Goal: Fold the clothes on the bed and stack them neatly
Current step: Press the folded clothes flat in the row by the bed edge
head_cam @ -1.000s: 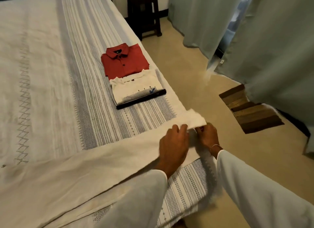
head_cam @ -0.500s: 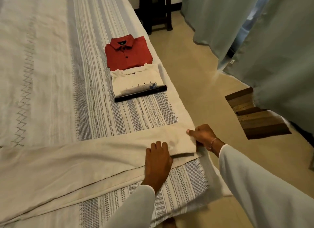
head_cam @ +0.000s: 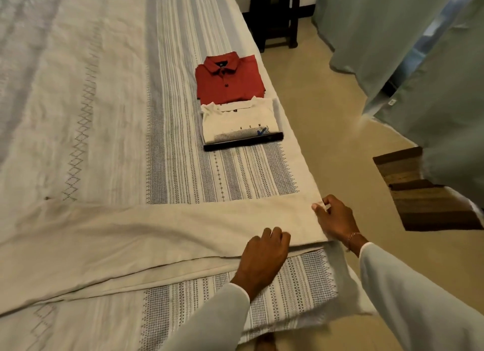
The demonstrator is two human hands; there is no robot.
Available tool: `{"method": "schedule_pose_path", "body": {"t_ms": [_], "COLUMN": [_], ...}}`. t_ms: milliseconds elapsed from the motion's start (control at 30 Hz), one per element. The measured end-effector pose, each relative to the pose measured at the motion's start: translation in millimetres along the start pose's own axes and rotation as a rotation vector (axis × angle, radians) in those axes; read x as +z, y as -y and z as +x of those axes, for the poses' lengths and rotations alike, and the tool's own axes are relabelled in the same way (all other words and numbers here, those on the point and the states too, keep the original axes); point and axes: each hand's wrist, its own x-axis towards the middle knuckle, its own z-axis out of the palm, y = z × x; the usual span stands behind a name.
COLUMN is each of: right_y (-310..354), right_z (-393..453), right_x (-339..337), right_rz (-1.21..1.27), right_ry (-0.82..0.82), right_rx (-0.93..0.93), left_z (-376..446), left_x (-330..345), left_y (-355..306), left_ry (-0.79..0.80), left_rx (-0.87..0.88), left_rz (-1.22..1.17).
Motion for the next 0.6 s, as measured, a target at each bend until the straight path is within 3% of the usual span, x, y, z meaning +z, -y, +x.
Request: {"method": "schedule_pose_path", "body": {"t_ms": [200, 367, 600], "right_y": [-14, 3, 16], "right_z": [-14, -25, -25], "right_x": [18, 28, 30], "right_rz": [-0.134, -0.215, -0.333], "right_ry": [-0.093, -0.181, -0.185], "right_rx": [0.011, 0.016, 0.028], "left_z": [-52, -72, -65], "left_x": [22, 25, 19], "left_y": [50, 83, 97], "left_ry": [0.078, 0.095, 0.198], "left_rx": [-0.239, -0.316, -0.420], "left_rz": [0.035, 0.105, -0.052]}}
